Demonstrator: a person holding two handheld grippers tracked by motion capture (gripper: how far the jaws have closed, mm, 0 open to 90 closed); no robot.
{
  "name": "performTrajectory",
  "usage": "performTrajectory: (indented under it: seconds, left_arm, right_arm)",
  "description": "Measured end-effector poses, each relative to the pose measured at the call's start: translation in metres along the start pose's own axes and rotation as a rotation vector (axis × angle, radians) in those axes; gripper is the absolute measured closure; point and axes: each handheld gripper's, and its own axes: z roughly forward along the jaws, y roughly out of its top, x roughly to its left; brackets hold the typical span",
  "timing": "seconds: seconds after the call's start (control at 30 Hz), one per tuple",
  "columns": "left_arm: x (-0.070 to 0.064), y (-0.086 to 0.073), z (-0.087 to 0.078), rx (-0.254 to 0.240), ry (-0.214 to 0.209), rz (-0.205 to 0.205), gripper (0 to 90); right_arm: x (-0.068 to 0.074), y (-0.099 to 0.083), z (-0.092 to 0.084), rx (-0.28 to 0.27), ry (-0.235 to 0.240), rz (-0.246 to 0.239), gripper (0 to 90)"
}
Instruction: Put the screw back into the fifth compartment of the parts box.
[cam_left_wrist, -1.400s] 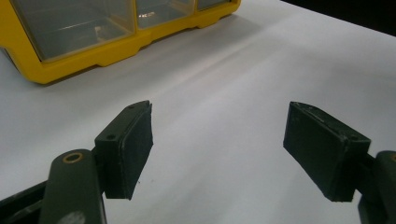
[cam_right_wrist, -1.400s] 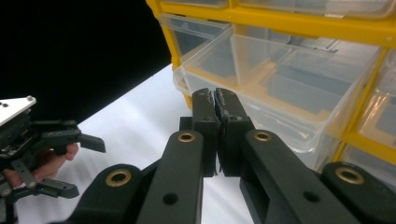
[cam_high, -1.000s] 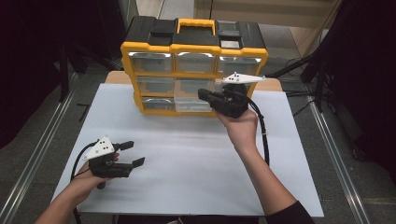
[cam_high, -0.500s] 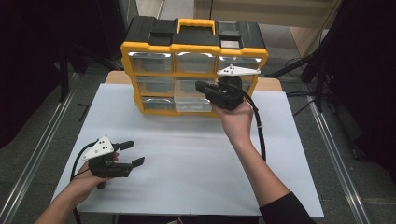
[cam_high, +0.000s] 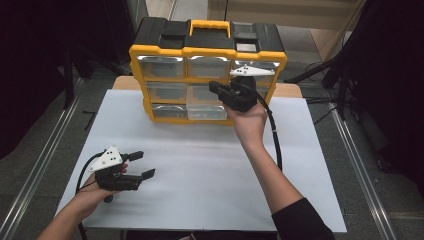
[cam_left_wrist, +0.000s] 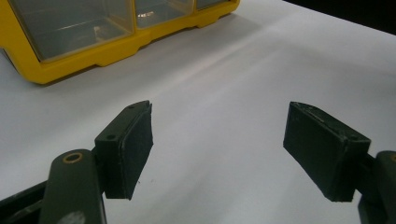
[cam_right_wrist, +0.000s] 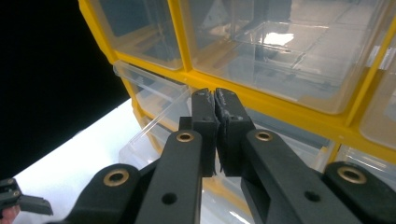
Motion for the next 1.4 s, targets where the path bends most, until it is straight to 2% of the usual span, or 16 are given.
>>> performTrajectory:
  seconds: [0.73, 0.9, 1.03, 1.13, 1.2, 1.27, 1.4]
  left_arm:
    - [0.000, 0.000, -0.001, -0.006, -0.004, -0.004, 24.1]
    - [0.000, 0.000, -0.001, -0.005, -0.002, -0.003, 24.1]
    - [0.000, 0.000, -0.001, -0.004, -0.001, -0.003, 24.1]
    - [0.000, 0.000, -0.001, -0.005, -0.001, -0.003, 24.1]
    - [0.000, 0.000, -0.001, -0.004, -0.001, -0.003, 24.1]
    - [0.000, 0.000, -0.001, -0.004, -0.001, -0.004, 24.1]
    - [0.000, 0.000, -0.001, -0.003, -0.003, -0.004, 24.1]
  right_arm:
    - [-0.001, -0.005, 0.016, 0.039, -0.024, 0.008, 88.0]
    - [-0.002, -0.005, 0.015, 0.031, -0.021, 0.012, 86.8]
    - [-0.002, -0.005, 0.015, 0.035, -0.008, 0.018, 79.5]
    - [-0.001, -0.005, 0.013, 0.036, 0.001, 0.006, 75.0]
    - [-0.001, -0.005, 0.012, 0.039, 0.021, 0.009, 66.1]
    - [0.000, -0.005, 0.011, 0.039, 0.035, 0.012, 61.1]
    - [0.002, -0.005, 0.010, 0.050, 0.069, -0.002, 46.0]
